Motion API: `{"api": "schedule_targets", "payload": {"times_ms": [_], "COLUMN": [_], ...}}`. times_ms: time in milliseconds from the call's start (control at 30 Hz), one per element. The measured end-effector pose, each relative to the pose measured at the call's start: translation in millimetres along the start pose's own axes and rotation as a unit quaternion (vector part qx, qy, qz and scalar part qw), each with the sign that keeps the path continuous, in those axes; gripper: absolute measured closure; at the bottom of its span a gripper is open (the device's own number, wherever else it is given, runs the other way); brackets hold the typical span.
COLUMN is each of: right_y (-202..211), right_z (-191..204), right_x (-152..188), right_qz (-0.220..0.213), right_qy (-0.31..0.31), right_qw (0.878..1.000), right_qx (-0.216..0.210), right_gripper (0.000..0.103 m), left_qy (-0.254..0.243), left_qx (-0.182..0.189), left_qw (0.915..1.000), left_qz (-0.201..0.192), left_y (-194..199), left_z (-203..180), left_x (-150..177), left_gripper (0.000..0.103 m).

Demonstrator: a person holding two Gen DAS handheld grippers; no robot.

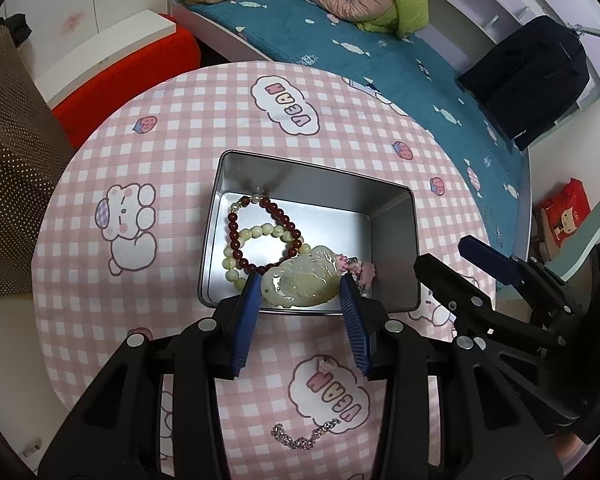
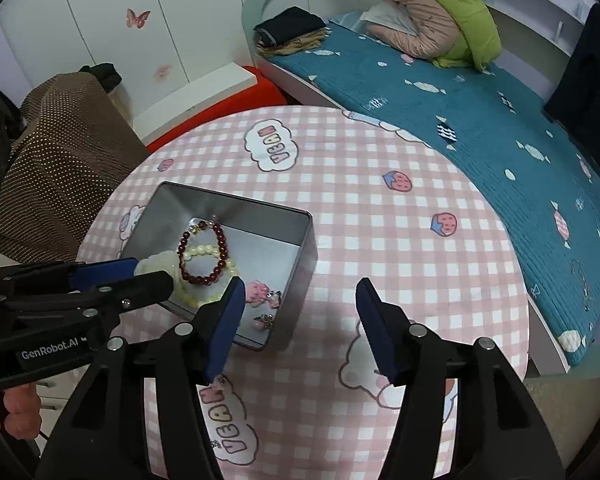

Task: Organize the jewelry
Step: 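Open both grippers to release the pendant and charm into the tray, then move both open grippers back toward the silver chain on the cloth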

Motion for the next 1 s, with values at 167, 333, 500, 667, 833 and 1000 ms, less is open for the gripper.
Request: {"api": "schedule_targets", "payload": {"times_ms": [167,333,500,667,833,1000], "right_y": [0,1,5,9,17,24], "right_z": [-2,-4,-3,0,1,1], "right_x": [1,1,2,5,10,20], "right_qz": [0.001,0.001,-0.001,-0.004,-0.009,-0.011], "right_qy": [-0.004,-0.008,-0.01,-0.011,-0.016,-0.022], "right_qw": [1.0,1.0,1.0,1.0,1.0,0.999], "right_qx": [0.009,0.015,0.015,0.019,0.022,0.026], "right_gripper": [0.046,0.045,0.045,0.045,0.044,0.043], "left_qy": [-0.005,-0.005,-0.007,-0.011,-0.017,-0.023], "left_qx": [-0.004,-0.004,-0.002,-0.002,-0.002,-0.003], "left_qw": [1.0,1.0,1.0,0.9999,0.9999,0.9997], "left_qz": [0.006,0.007,0.004,0.002,0.0,0.0], "left_y": [-1,0,5,10,16,22], "left_z": [2,4,4,3,1,0], "left_x": [-1,0,1,5,13,21], "left_gripper": [0.063,0.062,0.062,0.062,0.062,0.062]}}
Point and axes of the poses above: each gripper's, at about its wrist camera, not at the fingertips, and y roughly against the way its jaws point, z to its left, x to its underside, the point moved 6 cm from there along -y, roughly the way its jaws point, and after that the axes turned 9 degrees about x, right-handed, at the moved point
